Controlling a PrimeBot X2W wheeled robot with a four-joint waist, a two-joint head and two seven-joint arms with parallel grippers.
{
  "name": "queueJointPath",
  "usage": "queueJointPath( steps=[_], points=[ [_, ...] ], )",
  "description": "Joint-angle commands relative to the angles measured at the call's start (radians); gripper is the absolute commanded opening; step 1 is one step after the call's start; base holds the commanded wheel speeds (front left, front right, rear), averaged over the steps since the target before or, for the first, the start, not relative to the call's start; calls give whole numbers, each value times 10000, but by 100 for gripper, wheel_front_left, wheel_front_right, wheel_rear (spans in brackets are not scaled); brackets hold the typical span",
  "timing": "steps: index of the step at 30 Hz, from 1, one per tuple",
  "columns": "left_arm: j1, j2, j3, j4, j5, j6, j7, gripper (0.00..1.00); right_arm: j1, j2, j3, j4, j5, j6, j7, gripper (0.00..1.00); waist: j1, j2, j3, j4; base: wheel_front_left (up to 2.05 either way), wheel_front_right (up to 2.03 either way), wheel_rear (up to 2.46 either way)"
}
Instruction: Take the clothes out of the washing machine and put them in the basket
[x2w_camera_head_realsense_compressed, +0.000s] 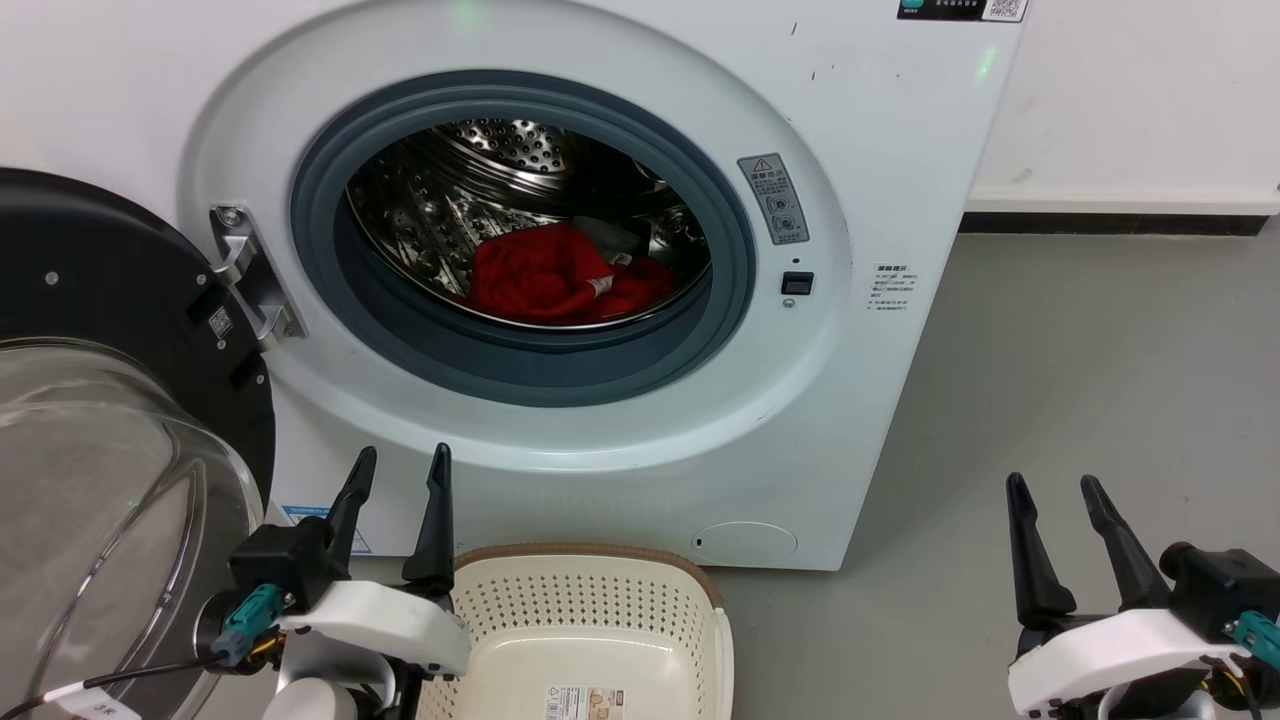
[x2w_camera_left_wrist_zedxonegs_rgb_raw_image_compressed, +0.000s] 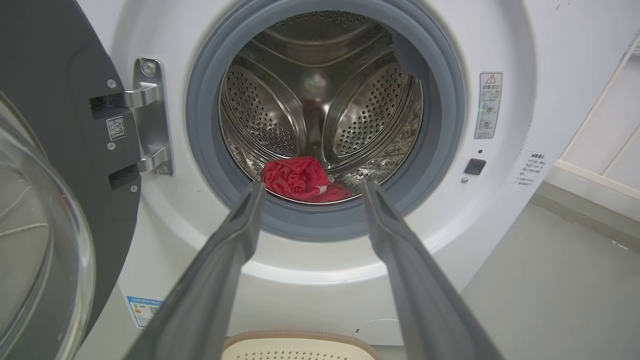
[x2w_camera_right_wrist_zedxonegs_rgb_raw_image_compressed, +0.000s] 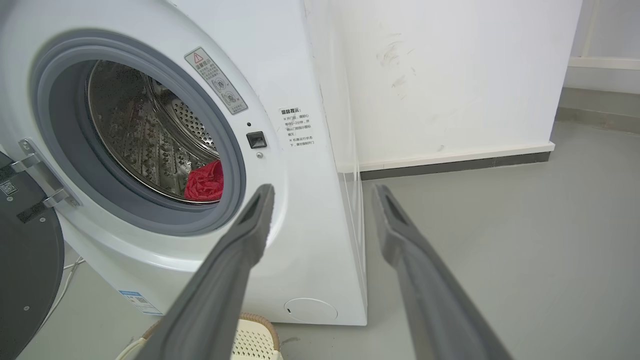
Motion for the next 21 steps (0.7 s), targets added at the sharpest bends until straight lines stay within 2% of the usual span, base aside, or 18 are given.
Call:
queueJointPath(
  steps=[1, 21],
  points=[
    [-206, 71, -8, 2, 222, 13, -98, 100, 113, -44, 9, -121, -260, 0, -24, 100, 0, 0, 3, -3, 0, 0, 0],
    [-252, 28, 45, 191, 1436, 46, -474, 100, 122, -44, 77, -204, -1829, -1, -208, 100, 0, 0, 107, -96, 0, 0, 0]
  ],
)
